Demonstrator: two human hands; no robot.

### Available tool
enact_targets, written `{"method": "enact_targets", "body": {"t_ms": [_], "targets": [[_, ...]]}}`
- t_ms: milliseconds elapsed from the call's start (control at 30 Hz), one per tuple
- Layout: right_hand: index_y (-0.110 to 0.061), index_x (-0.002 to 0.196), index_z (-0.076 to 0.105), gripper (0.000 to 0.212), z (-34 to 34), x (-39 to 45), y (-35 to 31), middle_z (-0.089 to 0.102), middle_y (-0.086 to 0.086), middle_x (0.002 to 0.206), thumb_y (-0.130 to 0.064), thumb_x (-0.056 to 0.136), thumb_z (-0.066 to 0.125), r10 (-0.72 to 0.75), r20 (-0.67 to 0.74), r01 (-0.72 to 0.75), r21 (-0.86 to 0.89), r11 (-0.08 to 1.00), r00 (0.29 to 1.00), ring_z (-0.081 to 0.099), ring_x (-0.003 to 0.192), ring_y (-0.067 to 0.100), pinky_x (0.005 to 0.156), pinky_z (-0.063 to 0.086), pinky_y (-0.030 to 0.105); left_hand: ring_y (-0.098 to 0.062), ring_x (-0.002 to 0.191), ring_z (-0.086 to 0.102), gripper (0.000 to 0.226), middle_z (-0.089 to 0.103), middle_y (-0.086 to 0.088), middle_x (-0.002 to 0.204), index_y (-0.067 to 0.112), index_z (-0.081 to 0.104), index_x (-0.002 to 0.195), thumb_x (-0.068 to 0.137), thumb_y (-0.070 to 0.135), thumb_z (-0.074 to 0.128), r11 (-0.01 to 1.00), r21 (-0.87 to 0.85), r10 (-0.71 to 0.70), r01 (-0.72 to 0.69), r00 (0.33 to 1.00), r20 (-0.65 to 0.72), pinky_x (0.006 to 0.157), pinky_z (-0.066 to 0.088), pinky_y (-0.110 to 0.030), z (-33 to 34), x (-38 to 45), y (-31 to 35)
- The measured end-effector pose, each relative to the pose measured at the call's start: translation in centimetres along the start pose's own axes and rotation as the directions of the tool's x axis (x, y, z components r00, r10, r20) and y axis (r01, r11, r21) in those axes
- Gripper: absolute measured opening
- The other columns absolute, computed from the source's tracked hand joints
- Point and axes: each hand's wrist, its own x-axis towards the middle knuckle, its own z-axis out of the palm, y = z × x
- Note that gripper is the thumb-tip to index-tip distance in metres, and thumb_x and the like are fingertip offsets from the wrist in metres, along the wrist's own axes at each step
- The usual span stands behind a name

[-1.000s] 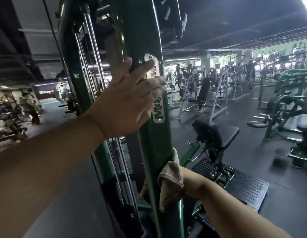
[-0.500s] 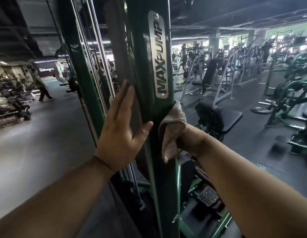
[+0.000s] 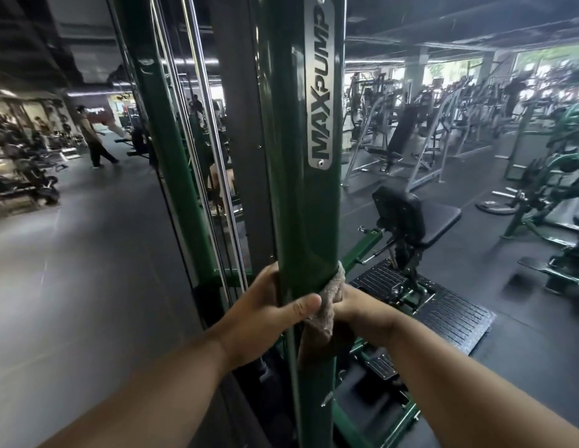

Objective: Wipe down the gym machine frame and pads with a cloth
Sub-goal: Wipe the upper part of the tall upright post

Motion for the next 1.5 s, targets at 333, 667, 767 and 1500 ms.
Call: {"method": "enact_targets", "body": {"t_ms": [333, 667, 767, 1500], "targets": [[0.011, 0.129, 0.060, 0.041, 0.9, 1.3, -2.7, 0.072, 0.022, 0.122, 0.018, 0.089, 0.067, -0.250, -0.110, 0.250, -0.017, 0.968, 0.962, 0.070, 0.115, 0.034, 0.098, 0.055, 0.042, -0.021, 0.124, 0.066, 0.047, 0.073, 0.000, 0.128, 0.014, 0.059, 0.138, 0.095, 0.016, 0.076, 0.998, -0.057, 0.020, -0.026, 0.994, -0.107, 0.098, 0.058, -0.035, 0.1, 0.0, -4.1], [-0.009, 0.145, 0.055, 0.055, 3.2, -1.7, 2.0, 0.070, 0.005, 0.136, -0.017, 0.094, 0.075, -0.158, -0.273, 0.171, 0.022, 0.985, 0.949, 0.064, 0.130, 0.027, 0.103, 0.055, 0.035, -0.015, 0.133, 0.060, 0.047, 0.064, 0.004, 0.139, 0.038, 0.066, 0.138, 0.095, 0.025, 0.080, 0.998, 0.054, 0.016, -0.009, 0.993, -0.120, 0.111, 0.052, -0.046, 0.5, -1.5, -6.6], [-0.023, 0.150, 0.045, 0.059, 3.3, -2.0, -0.6, 0.068, 0.000, 0.138, -0.017, 0.096, 0.068, -0.228, -0.296, 0.247, 0.029, 0.969, 0.928, 0.063, 0.132, 0.024, 0.108, 0.053, 0.041, -0.012, 0.129, 0.063, 0.043, 0.068, 0.007, 0.136, 0.036, 0.067, 0.135, 0.096, 0.021, 0.075, 1.000, 0.005, -0.008, 0.008, 0.997, -0.082, 0.100, 0.056, -0.032, 0.3, -1.8, -5.5], [-0.001, 0.133, 0.059, 0.029, 3.3, -2.8, 15.6, 0.069, 0.003, 0.114, -0.001, 0.104, 0.060, 0.261, -0.598, -0.392, -0.099, 0.915, 0.758, 0.065, 0.118, 0.032, 0.089, 0.051, 0.014, -0.003, 0.107, 0.070, 0.042, 0.072, 0.012, 0.116, 0.040, 0.066, 0.123, 0.085, 0.053, 0.077, 0.888, 0.040, -0.455, 0.458, 0.889, -0.052, 0.087, 0.051, -0.022, -0.8, -4.0, -12.8]]}}
